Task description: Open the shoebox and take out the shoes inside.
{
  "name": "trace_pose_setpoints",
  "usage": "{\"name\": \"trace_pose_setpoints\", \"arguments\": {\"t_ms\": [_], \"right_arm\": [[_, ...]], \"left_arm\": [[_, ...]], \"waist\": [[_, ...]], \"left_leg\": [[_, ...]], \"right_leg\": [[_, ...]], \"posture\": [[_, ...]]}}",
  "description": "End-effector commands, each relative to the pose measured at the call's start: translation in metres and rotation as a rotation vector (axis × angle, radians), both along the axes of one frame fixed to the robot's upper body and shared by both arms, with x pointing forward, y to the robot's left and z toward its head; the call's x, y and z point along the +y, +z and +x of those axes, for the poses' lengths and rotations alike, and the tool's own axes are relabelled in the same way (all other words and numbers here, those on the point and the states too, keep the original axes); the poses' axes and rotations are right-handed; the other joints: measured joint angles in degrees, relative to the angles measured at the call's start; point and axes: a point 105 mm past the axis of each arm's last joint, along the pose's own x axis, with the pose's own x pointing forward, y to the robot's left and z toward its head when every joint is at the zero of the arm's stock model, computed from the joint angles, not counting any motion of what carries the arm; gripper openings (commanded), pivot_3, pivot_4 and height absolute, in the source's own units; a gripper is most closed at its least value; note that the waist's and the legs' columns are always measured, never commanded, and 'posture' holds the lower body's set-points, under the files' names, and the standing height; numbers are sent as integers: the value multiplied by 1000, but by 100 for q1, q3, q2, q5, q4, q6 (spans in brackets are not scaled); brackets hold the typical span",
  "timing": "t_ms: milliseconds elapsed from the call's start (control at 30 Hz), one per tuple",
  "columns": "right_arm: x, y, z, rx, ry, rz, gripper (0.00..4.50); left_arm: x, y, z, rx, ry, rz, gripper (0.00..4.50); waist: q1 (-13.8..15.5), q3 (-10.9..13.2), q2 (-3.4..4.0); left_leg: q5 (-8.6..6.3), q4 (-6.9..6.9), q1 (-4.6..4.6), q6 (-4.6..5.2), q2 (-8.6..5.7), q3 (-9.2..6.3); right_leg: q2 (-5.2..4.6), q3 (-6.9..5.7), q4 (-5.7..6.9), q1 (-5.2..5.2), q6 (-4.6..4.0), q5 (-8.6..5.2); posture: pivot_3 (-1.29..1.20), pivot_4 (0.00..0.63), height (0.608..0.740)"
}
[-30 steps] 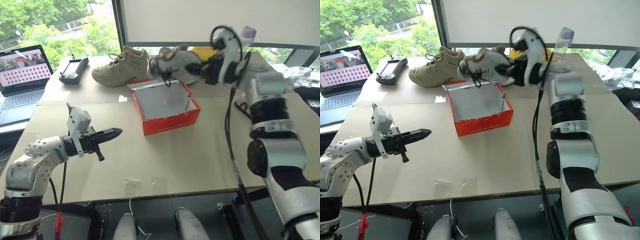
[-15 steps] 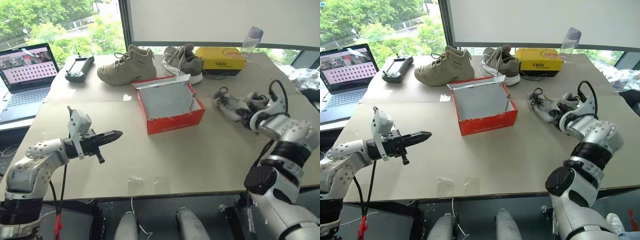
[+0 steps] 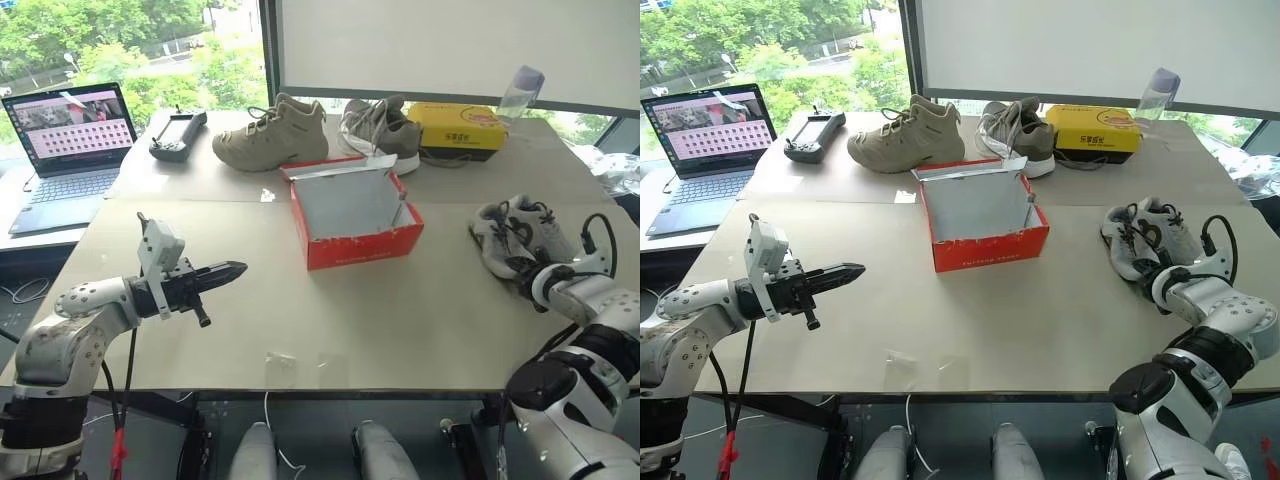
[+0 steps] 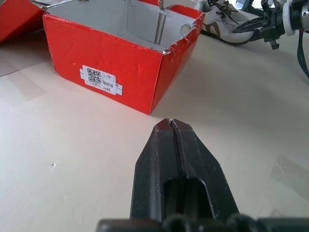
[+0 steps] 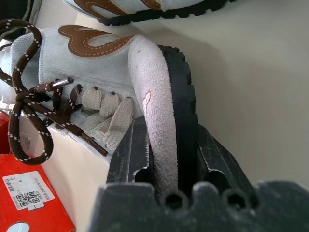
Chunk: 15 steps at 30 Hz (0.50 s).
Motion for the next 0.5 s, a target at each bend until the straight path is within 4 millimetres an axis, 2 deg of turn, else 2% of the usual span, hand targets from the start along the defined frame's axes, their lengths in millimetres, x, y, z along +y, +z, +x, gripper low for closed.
{"name": "trace_pose_setpoints", "arguments": {"t_ms": [33, 200, 433, 500], "right_arm": [[-22, -16, -20, 122, -99, -58, 2809], [-38, -5, -30, 157, -170, -121, 4480], [-52, 10, -50, 200, -294, -176, 4480], [-54, 23, -56, 197, -332, -226, 4480]], "left_arm": [[-3, 9, 0, -40, -20, -2, 0], [-3, 9, 1, -43, -24, -3, 0], [-4, 10, 4, -47, -32, -4, 0], [-3, 11, 5, -49, -33, -3, 0]], "waist": [[9, -14, -18], [42, -25, -35], [65, -23, -31], [52, -20, -21]], "left_leg": [[0, 0, 0, 0, 1, 1], [1, 6, -1, 2, 1, 5], [5, -2, -8, 7, -1, 7], [5, -10, -9, 8, 0, 9]], "right_leg": [[0, 0, -9, 7, -3, -1], [0, 1, -41, 47, -4, -6], [-5, -2, -58, 64, 5, -13], [-5, -3, -54, 57, 8, -15]], "posture": [[0, 150, 712], [0, 150, 712], [0, 150, 712], [0, 150, 712]]}}
